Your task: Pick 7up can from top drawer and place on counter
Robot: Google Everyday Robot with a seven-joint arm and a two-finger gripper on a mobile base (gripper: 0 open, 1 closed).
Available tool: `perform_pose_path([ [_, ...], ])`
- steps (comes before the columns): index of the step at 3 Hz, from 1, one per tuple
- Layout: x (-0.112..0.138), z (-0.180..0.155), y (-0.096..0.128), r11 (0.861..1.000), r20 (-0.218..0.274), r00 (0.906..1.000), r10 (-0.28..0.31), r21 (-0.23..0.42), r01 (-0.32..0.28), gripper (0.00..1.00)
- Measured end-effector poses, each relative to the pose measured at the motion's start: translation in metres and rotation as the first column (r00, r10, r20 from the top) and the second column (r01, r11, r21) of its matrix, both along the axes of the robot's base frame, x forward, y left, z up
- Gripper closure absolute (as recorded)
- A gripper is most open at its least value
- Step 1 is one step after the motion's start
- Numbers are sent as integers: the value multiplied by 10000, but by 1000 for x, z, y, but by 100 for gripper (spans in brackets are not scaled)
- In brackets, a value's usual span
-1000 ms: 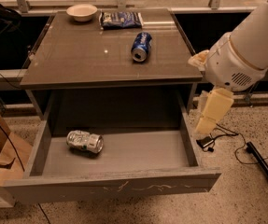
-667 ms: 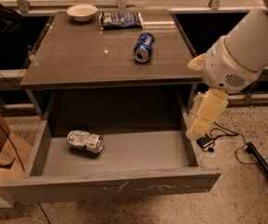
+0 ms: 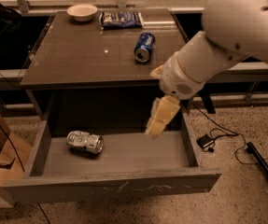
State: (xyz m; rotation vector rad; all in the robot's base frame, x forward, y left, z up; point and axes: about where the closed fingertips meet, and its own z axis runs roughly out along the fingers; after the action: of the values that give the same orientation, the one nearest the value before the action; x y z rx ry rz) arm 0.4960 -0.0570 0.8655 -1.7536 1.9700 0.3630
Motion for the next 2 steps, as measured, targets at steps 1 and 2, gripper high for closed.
perform_pose_path([
  [1, 15, -22, 41, 9974, -131, 9988, 475, 554, -467, 0],
  [2, 23, -46, 81, 9909, -243, 9956, 901, 1024, -872, 0],
])
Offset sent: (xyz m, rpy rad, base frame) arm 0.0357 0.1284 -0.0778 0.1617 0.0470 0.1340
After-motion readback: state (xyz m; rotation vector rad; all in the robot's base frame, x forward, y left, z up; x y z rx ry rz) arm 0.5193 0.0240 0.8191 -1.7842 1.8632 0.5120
